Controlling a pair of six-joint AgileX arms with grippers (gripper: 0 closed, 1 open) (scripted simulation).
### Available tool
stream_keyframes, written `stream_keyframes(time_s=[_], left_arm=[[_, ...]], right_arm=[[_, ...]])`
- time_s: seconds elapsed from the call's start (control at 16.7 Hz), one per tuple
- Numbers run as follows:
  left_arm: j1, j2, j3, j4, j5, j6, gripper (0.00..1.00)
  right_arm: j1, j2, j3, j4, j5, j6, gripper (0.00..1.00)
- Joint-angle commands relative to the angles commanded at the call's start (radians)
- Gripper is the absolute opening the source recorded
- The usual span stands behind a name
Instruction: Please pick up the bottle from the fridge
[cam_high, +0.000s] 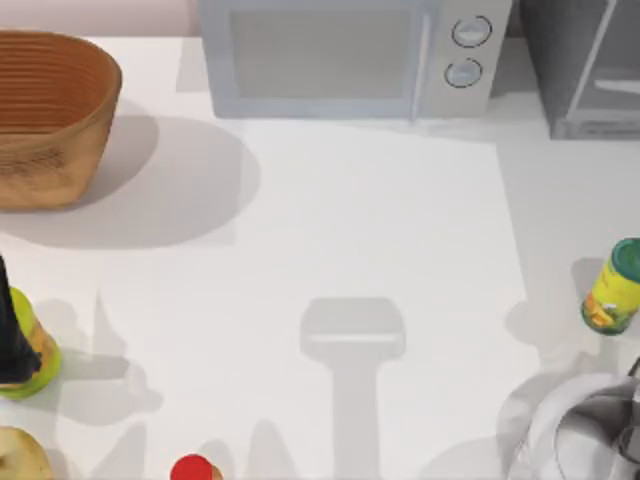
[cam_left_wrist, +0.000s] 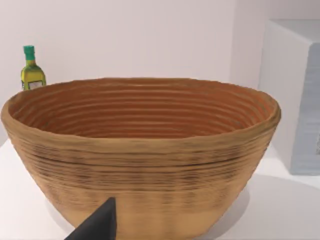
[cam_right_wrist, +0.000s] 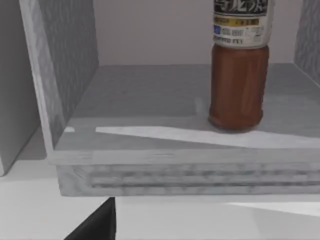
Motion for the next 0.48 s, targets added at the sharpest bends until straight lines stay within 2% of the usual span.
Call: stream_keyframes(time_s=[0.24,0.48], left_arm=[[0.0,0.0,0.0,0.0,0.0,0.0,1.0],[0.0,0.0,0.0,0.0,0.0,0.0,1.0]], right_arm=[[-0.067,0.215,0.032,0.217,-0.066,0.003,1.0],[-0.091,0.29,0.045,0.293,-0.09,0.003,1.0]])
